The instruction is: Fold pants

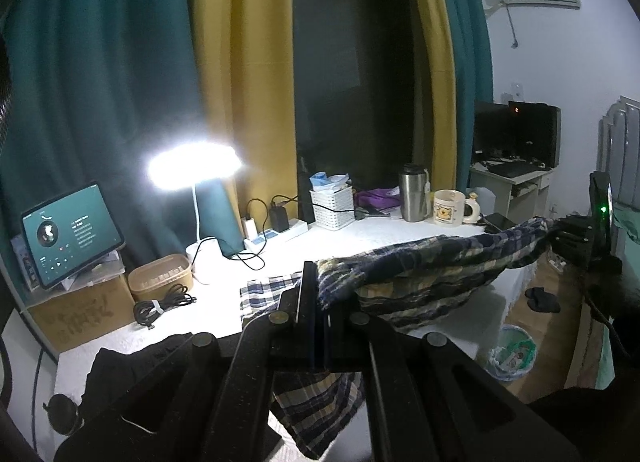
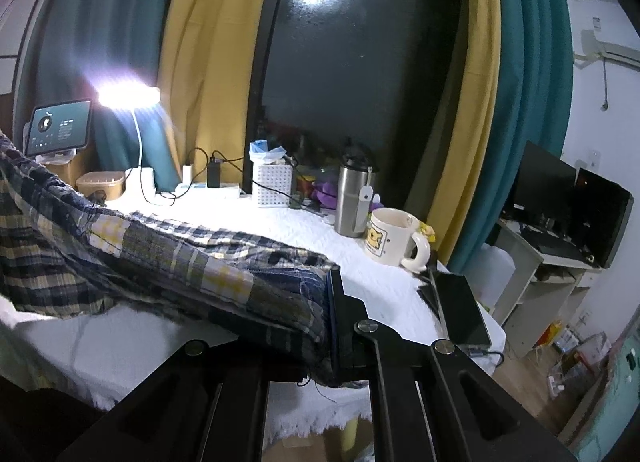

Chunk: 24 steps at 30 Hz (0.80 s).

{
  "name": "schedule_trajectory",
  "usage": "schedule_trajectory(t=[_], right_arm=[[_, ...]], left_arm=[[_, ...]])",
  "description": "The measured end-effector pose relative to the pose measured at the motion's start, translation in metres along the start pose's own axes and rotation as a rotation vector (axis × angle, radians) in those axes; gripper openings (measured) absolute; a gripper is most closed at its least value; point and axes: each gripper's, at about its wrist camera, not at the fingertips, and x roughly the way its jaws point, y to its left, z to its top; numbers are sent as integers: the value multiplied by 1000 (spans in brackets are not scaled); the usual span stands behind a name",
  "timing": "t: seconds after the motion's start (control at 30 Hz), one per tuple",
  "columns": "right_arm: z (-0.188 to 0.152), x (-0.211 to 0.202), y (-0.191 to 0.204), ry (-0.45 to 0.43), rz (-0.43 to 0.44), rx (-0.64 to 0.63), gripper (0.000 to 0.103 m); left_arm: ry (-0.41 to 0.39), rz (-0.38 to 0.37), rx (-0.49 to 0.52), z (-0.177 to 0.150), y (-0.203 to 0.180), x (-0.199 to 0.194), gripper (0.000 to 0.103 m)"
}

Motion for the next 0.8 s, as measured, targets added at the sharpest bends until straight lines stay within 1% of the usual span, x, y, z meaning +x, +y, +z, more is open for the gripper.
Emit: schedule_trajectory(t=[0.23,0.5,0.7,0.8], right_arm=[[23,22,2,-7,5,8,7],[47,54,4,12,-2,2,7],[58,86,1,40,-9,17,7],[62,107,1,60,-7,27,7]], left_arm=[[15,16,-7,11,20,27,1],[45,14,-14,21,37,62,1],[73,-2,-18,29,51,93,1],[101,-2,-16,30,59,114,1]])
